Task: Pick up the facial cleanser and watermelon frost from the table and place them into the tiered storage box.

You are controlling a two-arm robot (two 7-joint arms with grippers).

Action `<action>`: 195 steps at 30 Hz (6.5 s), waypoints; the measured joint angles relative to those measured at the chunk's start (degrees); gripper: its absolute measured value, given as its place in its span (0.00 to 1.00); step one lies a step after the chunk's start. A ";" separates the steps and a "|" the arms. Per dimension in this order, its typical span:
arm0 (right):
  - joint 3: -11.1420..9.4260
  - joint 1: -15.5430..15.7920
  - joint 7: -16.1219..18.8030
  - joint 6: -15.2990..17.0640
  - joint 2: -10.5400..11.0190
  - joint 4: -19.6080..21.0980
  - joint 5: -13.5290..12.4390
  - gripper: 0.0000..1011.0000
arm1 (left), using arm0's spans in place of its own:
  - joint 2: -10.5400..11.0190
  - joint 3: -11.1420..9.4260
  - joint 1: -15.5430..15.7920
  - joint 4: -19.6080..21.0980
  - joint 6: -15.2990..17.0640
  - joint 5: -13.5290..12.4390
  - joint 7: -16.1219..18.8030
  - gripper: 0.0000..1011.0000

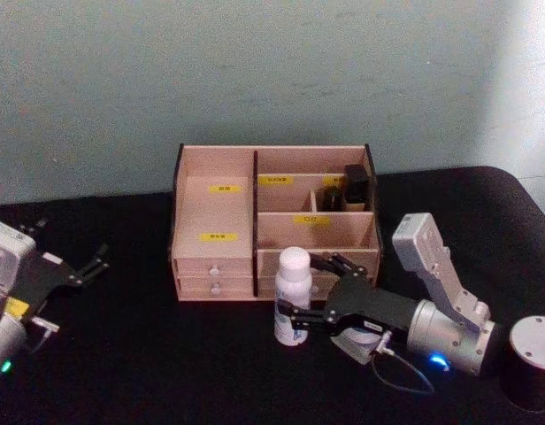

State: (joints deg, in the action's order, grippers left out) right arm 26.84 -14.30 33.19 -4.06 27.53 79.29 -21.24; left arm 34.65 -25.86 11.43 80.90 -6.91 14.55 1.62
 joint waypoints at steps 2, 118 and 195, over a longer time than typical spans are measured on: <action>0.26 -0.59 0.26 0.24 -0.42 -0.70 0.17 0.99 | 0.00 0.00 0.01 0.00 0.00 0.00 0.00 0.99; -2.85 -14.82 -5.79 -1.80 -8.90 -8.99 3.57 0.58 | 0.00 0.00 0.00 0.00 0.00 0.00 0.00 0.99; -3.79 -19.00 -6.83 -0.46 -14.45 -22.05 8.75 0.95 | 0.00 0.00 0.00 0.00 0.00 0.00 0.00 0.99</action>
State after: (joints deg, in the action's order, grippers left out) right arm 23.05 -33.31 26.36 -4.52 13.08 57.24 -12.49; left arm 34.65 -25.86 11.43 80.90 -6.91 14.55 1.62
